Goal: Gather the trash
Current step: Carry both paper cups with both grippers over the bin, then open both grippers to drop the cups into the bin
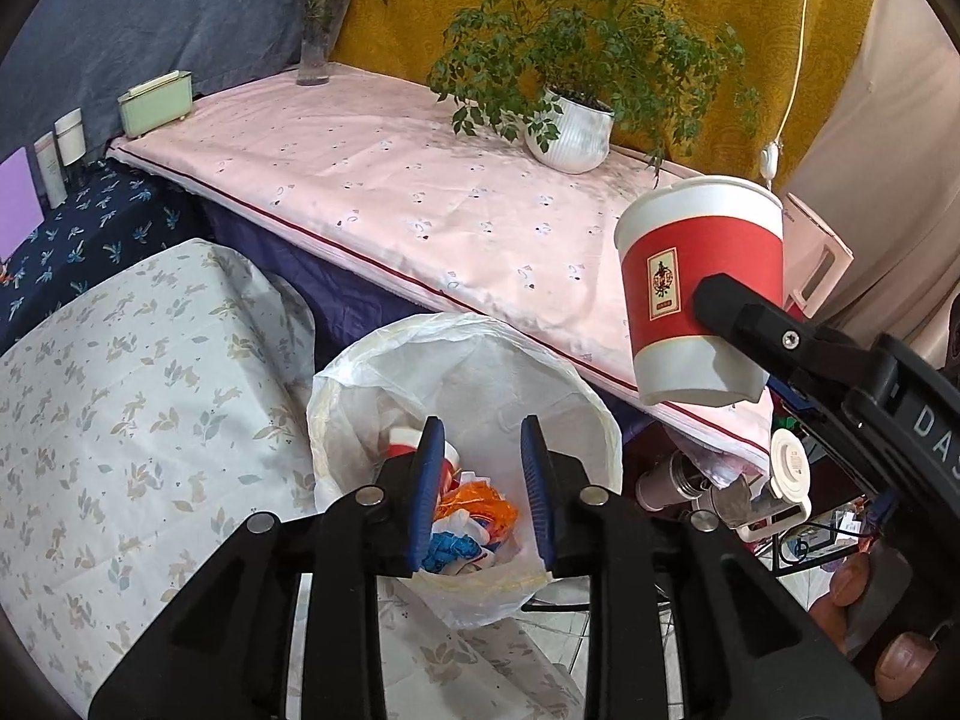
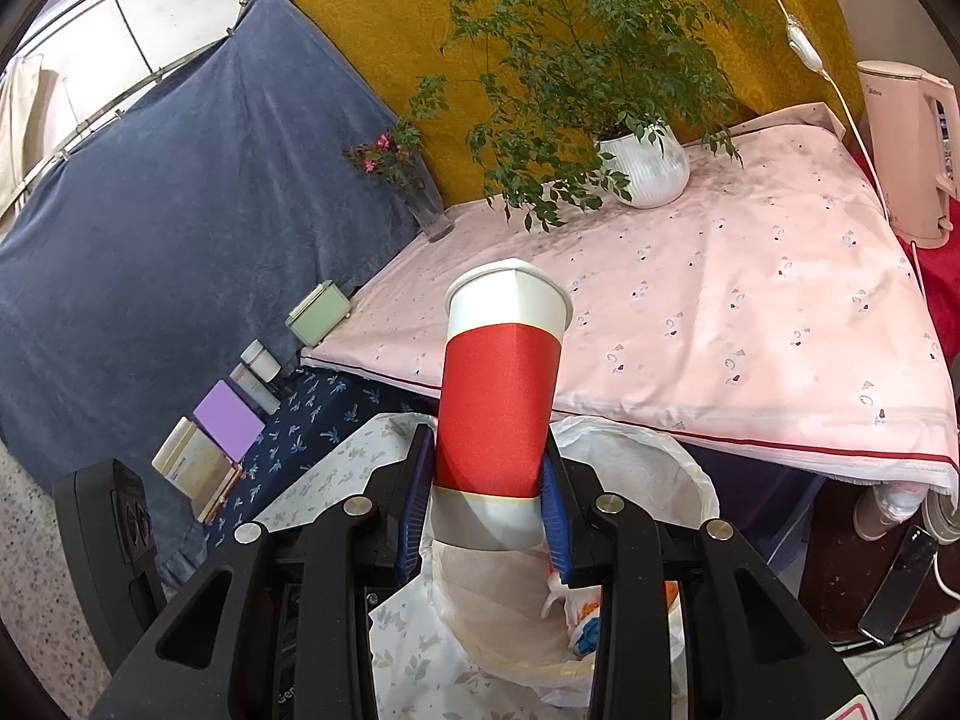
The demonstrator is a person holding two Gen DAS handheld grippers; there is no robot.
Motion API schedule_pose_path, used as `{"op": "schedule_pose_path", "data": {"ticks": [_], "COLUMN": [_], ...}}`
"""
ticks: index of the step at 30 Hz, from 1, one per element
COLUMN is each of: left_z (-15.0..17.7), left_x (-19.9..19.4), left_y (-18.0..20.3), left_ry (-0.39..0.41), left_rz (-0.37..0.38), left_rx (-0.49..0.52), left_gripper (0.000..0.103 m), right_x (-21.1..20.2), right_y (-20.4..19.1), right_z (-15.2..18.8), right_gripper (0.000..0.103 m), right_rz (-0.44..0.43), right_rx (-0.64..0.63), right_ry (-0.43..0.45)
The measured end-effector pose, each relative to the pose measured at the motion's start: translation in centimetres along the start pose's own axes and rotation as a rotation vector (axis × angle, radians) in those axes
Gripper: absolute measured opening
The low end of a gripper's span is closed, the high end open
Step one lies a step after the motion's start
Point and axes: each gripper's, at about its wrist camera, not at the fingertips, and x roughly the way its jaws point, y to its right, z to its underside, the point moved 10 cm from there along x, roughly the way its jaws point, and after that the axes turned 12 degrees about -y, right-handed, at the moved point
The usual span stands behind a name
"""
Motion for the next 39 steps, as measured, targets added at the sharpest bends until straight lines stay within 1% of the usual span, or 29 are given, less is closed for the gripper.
{"op": "schedule_pose_path", "data": {"ticks": [1, 2, 3, 7, 10, 16, 20, 22, 23, 25, 26, 27, 31, 33, 35, 39], "left_z": [0.0, 0.0, -0.1, -0.1, -0.2, 0.0, 0.0, 0.1, 0.1, 0.1, 0.1, 0.2, 0.6, 0.9, 1.2, 1.9], "left_x": [0.0, -0.1, -0.1, -0.2, -0.2, -0.3, -0.4, -0.6, -0.7, -1.1, -1.3, -1.4, -2.1, -2.4, -2.7, -3.2], "left_y": [-0.1, -0.3, -0.4, -0.8, -1.2, -2.2, -3.0, -3.4, -3.5, -3.9, -4.1, -4.3, -4.8, -5.1, -5.4, -5.8], "left_ry": [0.001, 0.003, 0.006, 0.008, 0.01, 0.013, 0.022, 0.029, 0.032, 0.043, 0.048, 0.05, 0.056, 0.058, 0.062, 0.066], "left_rz": [-0.002, -0.004, -0.005, -0.011, -0.021, -0.036, -0.055, -0.069, -0.076, -0.098, -0.108, -0.115, -0.14, -0.144, -0.153, -0.17], "left_rx": [-0.003, -0.005, -0.007, -0.011, -0.016, -0.027, -0.039, -0.042, -0.044, -0.046, -0.047, -0.047, -0.051, -0.054, -0.058, -0.057], "left_gripper": [0.028, 0.032, 0.033, 0.034, 0.042, 0.044, 0.052, 0.054, 0.058, 0.063, 0.065, 0.065, 0.066, 0.068, 0.071, 0.072], "right_x": [0.1, 0.3, 0.4, 1.0, 1.6, 2.2, 2.3, 2.2, 2.1, 1.8, 1.7, 1.4, 0.9, 0.5, 0.3, -0.1], "right_y": [0.0, 0.0, -0.1, -0.5, -0.7, -1.2, -1.5, -1.8, -2.0, -2.3, -2.5, -2.6, -3.3, -3.5, -3.7, -4.0], "right_z": [0.0, 0.0, 0.0, 0.1, 0.1, 0.2, 0.3, 0.4, 0.4, 0.5, 0.5, 0.6, 0.9, 1.1, 1.4, 1.9], "right_gripper": [0.032, 0.033, 0.033, 0.033, 0.034, 0.034, 0.035, 0.039, 0.042, 0.046, 0.05, 0.054, 0.061, 0.066, 0.069, 0.07], "right_rz": [-0.001, -0.001, -0.002, -0.004, -0.008, -0.006, -0.011, -0.009, -0.003, 0.009, 0.02, 0.035, 0.082, 0.106, 0.121, 0.147], "right_rx": [0.0, -0.001, -0.002, -0.007, -0.008, -0.011, -0.014, -0.023, -0.032, -0.053, -0.065, -0.082, -0.142, -0.168, -0.19, -0.223], "right_ry": [-0.002, -0.004, -0.007, -0.018, -0.029, -0.028, -0.035, -0.036, -0.035, -0.032, -0.028, -0.022, -0.018, -0.015, -0.016, -0.021]}}
